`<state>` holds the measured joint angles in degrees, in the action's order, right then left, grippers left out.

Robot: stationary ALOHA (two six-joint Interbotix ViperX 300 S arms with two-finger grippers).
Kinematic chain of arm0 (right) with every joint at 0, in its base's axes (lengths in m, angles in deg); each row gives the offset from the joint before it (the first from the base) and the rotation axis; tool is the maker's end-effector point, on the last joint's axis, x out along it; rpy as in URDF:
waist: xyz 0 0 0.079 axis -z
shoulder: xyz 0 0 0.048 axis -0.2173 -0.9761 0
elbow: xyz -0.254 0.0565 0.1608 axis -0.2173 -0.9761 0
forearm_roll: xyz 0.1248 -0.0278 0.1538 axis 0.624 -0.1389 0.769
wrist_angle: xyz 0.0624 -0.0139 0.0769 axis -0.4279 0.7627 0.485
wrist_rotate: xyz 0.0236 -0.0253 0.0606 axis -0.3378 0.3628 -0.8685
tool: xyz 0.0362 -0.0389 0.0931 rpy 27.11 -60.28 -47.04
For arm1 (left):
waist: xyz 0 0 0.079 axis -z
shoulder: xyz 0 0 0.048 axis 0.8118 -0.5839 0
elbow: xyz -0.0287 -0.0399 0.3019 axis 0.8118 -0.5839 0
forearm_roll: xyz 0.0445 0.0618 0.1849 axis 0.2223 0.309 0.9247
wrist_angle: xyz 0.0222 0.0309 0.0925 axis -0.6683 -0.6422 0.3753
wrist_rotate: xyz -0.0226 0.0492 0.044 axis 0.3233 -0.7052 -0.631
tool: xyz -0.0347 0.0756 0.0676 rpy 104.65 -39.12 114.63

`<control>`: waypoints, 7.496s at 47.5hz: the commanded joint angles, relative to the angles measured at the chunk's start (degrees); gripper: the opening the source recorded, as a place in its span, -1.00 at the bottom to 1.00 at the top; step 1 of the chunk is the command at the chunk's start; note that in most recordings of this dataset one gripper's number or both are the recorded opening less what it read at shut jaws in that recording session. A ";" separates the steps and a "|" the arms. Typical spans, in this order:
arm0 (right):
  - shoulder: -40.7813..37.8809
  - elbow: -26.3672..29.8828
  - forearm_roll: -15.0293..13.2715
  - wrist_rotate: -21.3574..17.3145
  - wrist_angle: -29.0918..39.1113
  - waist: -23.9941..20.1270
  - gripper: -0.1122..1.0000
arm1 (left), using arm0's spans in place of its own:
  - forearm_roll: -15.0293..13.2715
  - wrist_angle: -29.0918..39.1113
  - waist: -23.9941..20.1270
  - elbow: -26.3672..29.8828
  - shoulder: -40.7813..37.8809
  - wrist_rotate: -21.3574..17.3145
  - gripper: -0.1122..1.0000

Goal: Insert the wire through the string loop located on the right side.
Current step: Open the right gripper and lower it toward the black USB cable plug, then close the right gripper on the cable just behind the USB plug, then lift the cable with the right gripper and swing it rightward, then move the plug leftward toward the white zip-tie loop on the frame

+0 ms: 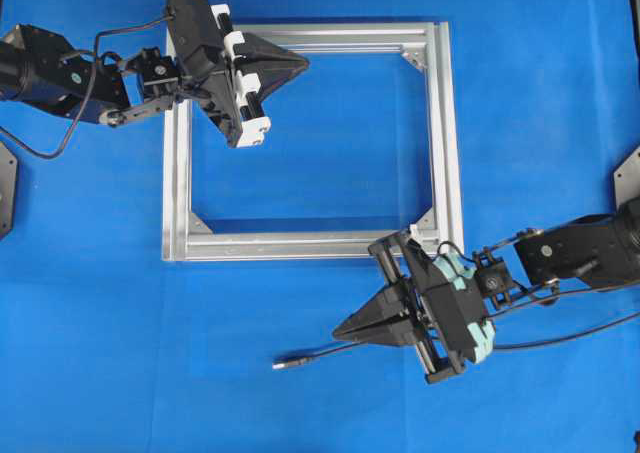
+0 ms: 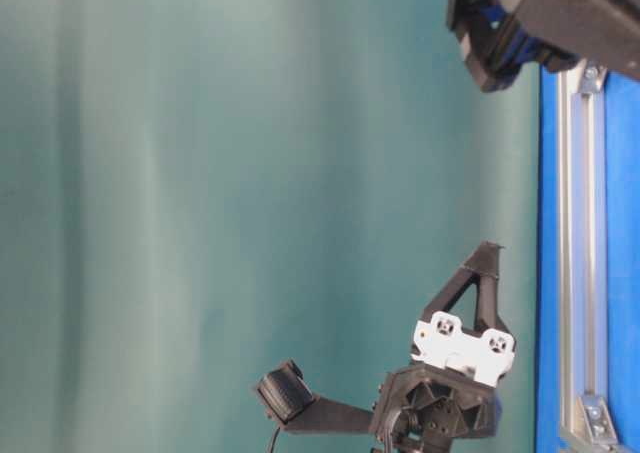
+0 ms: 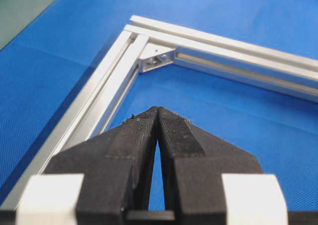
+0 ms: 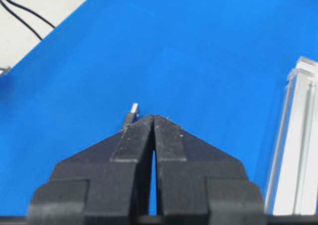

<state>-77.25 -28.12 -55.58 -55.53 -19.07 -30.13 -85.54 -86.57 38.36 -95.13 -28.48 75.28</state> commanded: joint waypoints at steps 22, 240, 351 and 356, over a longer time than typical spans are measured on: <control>1.23 1.32 1.58 -0.09 0.00 -1.76 0.74 | 0.18 -0.26 -0.18 0.88 1.49 0.09 -0.79; 9.67 -8.61 15.12 1.93 10.55 -6.86 -0.85 | 0.18 0.70 -0.70 0.53 1.67 0.44 -0.79; 35.68 -32.26 17.40 2.29 14.06 3.52 -0.85 | 0.18 0.70 -0.70 0.44 1.67 0.26 -0.79; 35.68 -32.17 17.40 2.29 14.06 3.52 -0.85 | 0.18 0.70 -0.70 0.44 1.67 0.26 -0.79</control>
<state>-41.74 -60.90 -38.18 -53.33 -4.39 -26.70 -85.45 -85.60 37.84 -95.13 -28.48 75.54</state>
